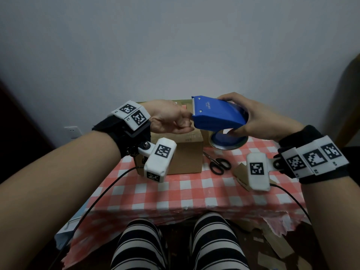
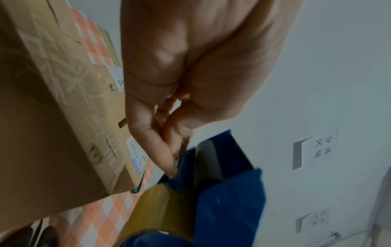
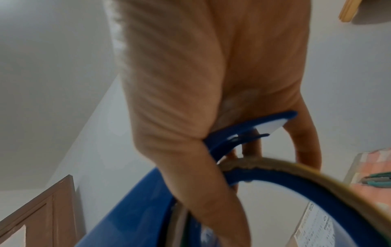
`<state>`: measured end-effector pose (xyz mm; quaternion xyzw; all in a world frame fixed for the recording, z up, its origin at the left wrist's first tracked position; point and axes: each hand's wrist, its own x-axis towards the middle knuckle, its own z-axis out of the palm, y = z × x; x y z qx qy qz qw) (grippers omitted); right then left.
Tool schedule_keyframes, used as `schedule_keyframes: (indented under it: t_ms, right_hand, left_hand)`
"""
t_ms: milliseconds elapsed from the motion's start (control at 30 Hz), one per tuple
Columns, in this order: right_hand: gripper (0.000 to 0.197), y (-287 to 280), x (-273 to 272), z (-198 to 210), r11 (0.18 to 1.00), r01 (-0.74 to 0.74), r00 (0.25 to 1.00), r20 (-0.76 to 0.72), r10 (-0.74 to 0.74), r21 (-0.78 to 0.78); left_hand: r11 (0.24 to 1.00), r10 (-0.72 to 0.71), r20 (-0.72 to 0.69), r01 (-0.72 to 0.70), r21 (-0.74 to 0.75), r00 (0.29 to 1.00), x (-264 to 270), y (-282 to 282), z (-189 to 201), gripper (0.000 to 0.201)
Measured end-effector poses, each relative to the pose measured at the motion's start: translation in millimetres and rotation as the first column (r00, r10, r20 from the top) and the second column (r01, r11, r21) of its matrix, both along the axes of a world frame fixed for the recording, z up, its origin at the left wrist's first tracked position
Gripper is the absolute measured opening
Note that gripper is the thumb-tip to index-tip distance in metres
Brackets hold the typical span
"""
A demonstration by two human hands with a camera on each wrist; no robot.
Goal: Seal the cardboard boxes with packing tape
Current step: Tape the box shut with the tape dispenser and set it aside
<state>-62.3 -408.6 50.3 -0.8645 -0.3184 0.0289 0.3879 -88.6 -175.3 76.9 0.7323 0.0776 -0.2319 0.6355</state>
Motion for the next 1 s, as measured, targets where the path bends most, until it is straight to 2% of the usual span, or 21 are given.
schedule_keyframes:
  t_ms: [167, 267, 400, 600, 1000]
  right_hand:
    - [0.068, -3.0, 1.6, -0.3, 0.997, 0.037, 0.999, -0.034, -0.035, 0.064]
    - [0.069, -2.9, 1.3, -3.0, 0.987, 0.075, 0.995, -0.070, -0.066, 0.145]
    - [0.069, -2.1, -0.8, -7.0, 0.983, 0.082, 0.993, -0.097, -0.066, 0.165]
    - [0.069, -2.3, -2.4, -9.8, 0.982, 0.098, 0.989, -0.130, -0.077, 0.162]
    - [0.072, -3.1, -2.1, -11.9, 0.982, 0.123, 0.984, -0.145, -0.102, 0.143]
  left_hand:
    - [0.997, 0.012, -0.002, -0.012, -0.078, 1.000, -0.3, 1.4, 1.6, 0.037]
    - [0.981, 0.087, 0.003, -0.085, -0.173, 0.996, 0.3, 3.2, -0.3, 0.024]
    - [0.978, 0.091, 0.009, -0.088, -0.188, 0.996, -2.9, 7.0, -1.8, 0.010]
    - [0.981, 0.061, -0.015, -0.063, -0.183, 0.998, -6.9, 9.5, -2.2, 0.016]
    - [0.983, 0.092, 0.025, -0.087, -0.163, 0.995, -8.9, 10.6, -8.4, 0.008]
